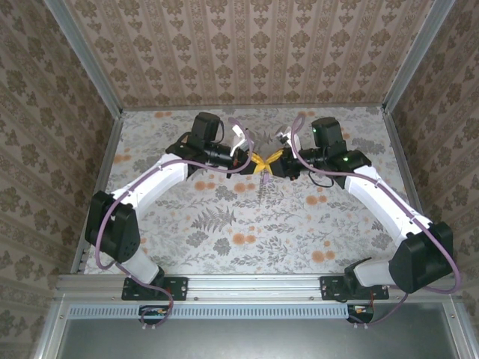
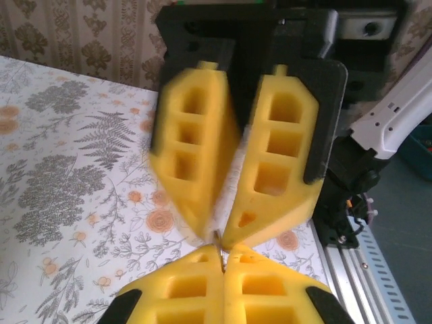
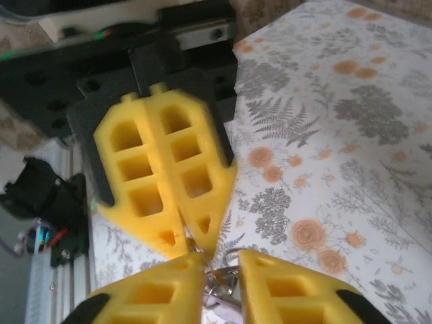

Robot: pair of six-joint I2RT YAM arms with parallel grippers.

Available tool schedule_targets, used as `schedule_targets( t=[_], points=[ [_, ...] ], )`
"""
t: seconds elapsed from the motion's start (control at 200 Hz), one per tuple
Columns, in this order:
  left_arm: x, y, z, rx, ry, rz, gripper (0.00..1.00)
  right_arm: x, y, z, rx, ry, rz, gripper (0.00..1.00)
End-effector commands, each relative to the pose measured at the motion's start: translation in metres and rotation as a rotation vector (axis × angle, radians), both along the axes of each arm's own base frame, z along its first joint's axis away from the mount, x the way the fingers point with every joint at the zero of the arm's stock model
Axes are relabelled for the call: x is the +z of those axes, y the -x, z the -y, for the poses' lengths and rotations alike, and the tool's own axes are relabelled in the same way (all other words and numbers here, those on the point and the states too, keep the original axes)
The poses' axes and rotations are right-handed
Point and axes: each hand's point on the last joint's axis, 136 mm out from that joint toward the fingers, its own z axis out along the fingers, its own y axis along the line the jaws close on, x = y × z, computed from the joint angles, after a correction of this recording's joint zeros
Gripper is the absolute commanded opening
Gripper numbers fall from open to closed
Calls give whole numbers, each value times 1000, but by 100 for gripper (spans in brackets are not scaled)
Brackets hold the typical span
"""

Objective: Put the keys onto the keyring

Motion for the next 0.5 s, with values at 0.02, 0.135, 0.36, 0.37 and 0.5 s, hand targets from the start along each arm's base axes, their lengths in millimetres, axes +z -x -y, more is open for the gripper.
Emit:
schedule_targets(
  t=[0.02, 0.135, 0.36, 0.37, 0.5],
  points=[
    [6, -4, 6, 52, 58, 49, 0, 32, -4, 4, -53, -104, 96, 37],
    [11, -6, 3, 79, 99, 60, 0, 34, -7, 19, -154, -160, 112, 40],
    [16, -6, 2, 101, 137, 74, 0, -3, -12, 44, -365, -217, 113, 47],
    [17, -6, 1, 101, 139, 75, 0, -5, -12, 45, -371, -217, 113, 47],
    [16, -5, 2, 94, 148, 63, 0, -30, -12, 51, -416, -221, 94, 53]
  ],
)
